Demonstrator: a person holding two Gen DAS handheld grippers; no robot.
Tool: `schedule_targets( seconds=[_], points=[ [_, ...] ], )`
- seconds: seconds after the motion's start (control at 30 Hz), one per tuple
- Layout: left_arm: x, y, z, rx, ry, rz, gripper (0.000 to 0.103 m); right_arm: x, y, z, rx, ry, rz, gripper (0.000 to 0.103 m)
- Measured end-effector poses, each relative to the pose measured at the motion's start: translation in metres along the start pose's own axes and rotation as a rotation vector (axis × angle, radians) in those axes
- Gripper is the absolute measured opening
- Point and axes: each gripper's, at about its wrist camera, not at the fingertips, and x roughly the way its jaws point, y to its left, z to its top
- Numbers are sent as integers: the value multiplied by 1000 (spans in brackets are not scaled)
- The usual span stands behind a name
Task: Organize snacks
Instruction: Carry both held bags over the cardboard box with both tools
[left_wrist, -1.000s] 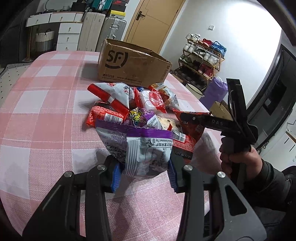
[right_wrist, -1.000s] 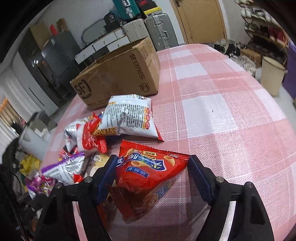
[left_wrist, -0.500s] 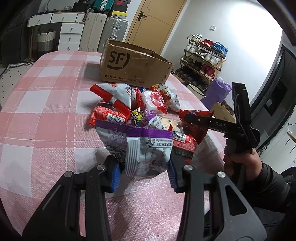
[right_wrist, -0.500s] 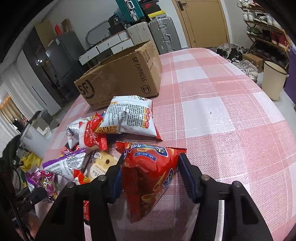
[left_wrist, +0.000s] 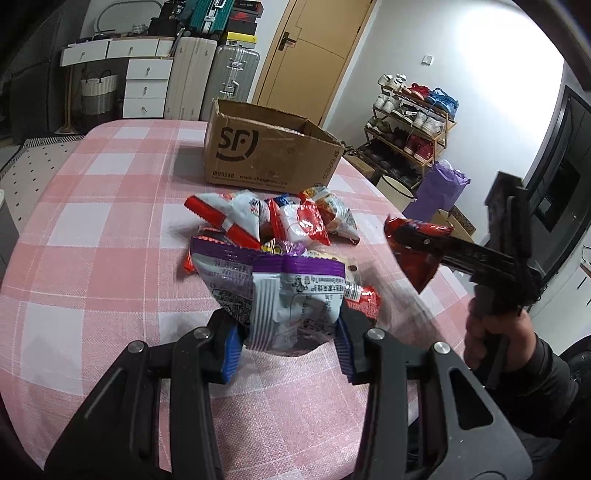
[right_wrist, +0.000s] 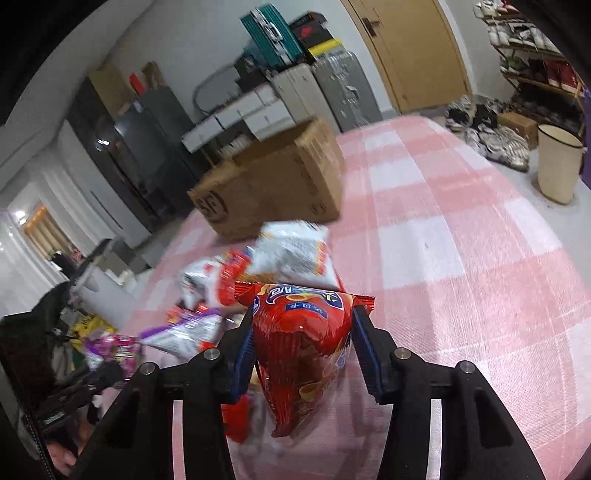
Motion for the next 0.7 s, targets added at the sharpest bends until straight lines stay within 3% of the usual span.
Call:
schedule_targets(
  seconds=[0.17, 0.4, 0.7],
  points=[
    [-13, -9, 14, 34, -34, 12, 38, -23, 22, 12, -43, -50, 61, 49],
    [-38, -13, 65, 81, -120, 29, 38, -49, 63, 40, -134, -112, 156, 49],
    [-39, -13, 122, 79, -141, 65, 39, -75, 92, 92, -178, -186, 233, 49]
  ],
)
